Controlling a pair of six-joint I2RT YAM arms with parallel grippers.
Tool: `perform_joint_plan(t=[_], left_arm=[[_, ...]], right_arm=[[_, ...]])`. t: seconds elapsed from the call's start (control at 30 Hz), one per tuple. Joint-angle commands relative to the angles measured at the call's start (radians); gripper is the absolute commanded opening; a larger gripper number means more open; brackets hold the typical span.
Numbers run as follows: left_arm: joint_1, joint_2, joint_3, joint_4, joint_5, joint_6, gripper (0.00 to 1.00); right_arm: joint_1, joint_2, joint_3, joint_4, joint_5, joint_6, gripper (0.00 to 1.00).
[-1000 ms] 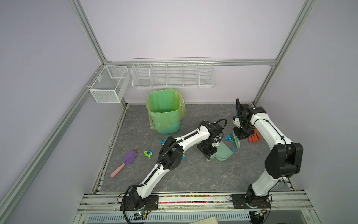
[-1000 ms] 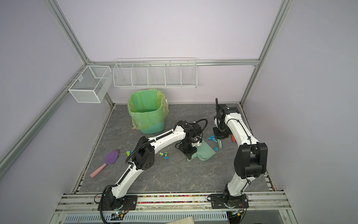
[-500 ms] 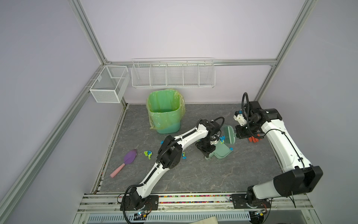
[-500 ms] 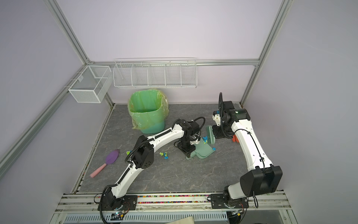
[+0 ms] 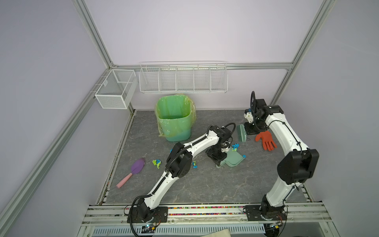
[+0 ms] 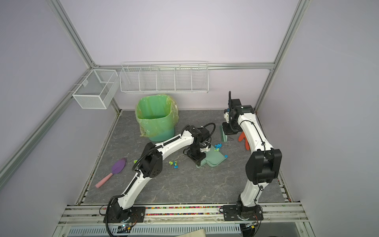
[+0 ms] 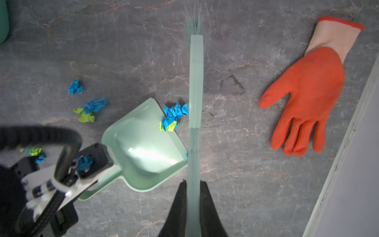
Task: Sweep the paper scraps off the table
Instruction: 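Sweep blue scraps into the dustpan with the brush in the right gripper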
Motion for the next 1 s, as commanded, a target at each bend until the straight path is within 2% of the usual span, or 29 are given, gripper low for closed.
perform_joint_plan(t=[0.0, 0.13, 0.23, 0.4, 0.53, 0.7, 0.87, 0.97], left_arm=[[0.004, -0.021, -0.016, -0.021, 0.007, 0.010, 0.00], [0.008, -0.038, -0.050, -0.004, 0.002, 0.010, 0.00], [0.012, -0.037, -0.049, -0.003, 0.003, 0.007, 0.00], [0.014, -0.032, -0.035, -0.002, 0.005, 0.007, 0.00], [0.014, -0.028, -0.031, -0.003, 0.001, 0.006, 0.00], [0.015, -0.031, -0.034, -0.002, -0.001, 0.005, 0.00], [0.015, -0.036, -0.035, 0.000, -0.004, 0.004, 0.00], [0.015, -0.040, -0.044, 0.004, 0.001, 0.005, 0.00]], right_arm=[[0.005, 0.024, 0.037, 0.017, 0.002, 0.007, 0.07], [0.028, 0.037, 0.017, -0.024, -0.008, -0.002, 0.07], [0.060, 0.004, -0.057, -0.027, -0.014, 0.003, 0.07], [0.128, -0.139, -0.243, 0.015, -0.057, 0.045, 0.07], [0.143, -0.265, -0.327, 0.017, -0.060, 0.076, 0.07], [0.143, -0.373, -0.319, -0.035, 0.055, 0.073, 0.07], [0.117, -0.370, -0.278, -0.110, 0.158, 0.053, 0.07], [0.096, -0.378, -0.286, -0.089, 0.133, 0.052, 0.07]])
